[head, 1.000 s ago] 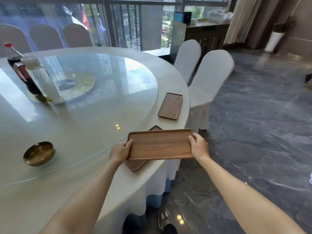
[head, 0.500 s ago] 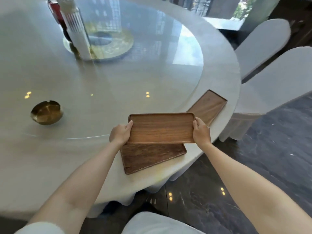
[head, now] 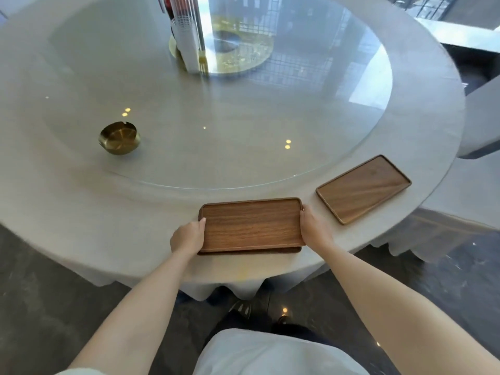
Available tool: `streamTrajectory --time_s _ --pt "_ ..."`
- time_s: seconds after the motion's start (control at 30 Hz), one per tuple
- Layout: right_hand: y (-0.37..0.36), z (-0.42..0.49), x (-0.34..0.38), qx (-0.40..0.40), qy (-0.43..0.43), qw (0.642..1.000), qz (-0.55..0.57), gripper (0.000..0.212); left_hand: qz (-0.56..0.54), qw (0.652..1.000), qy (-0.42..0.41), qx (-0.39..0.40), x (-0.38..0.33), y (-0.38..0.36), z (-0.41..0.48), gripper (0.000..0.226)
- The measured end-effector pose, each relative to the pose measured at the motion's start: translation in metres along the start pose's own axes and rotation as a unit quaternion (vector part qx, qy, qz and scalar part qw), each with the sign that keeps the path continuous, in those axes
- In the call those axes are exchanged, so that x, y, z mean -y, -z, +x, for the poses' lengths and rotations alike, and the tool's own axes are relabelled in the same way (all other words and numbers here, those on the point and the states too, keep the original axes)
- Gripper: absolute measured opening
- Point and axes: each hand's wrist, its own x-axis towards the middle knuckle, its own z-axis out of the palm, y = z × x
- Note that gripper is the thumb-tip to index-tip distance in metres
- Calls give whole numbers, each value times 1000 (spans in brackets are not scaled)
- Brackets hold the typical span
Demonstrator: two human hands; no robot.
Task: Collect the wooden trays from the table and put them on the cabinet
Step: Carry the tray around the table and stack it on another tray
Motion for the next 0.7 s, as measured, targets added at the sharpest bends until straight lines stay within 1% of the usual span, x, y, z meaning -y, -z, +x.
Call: streamTrajectory --time_s 0.03,0.13,0.23,0.4,0.6,0.7 --pt "0 0 -1 9 1 1000 -8 47 10 1000 2 -4 -1 0 -1 59" --pt "-3 1 -7 28 21 997 -63 38 29 999 4 -18 -1 0 -3 58" --pt "-9 2 -14 32 43 993 -106 34 21 999 8 -25 2 -3 -3 58" --pt "-12 5 -11 33 22 993 -108 34 -7 999 -5 -34 5 -7 -1 55" --pt "-11 10 -11 32 29 989 -140 32 -28 998 -24 -58 10 -11 -7 49" --pt "-9 11 -10 32 28 988 -149 29 -33 998 -31 -53 12 -11 -7 48"
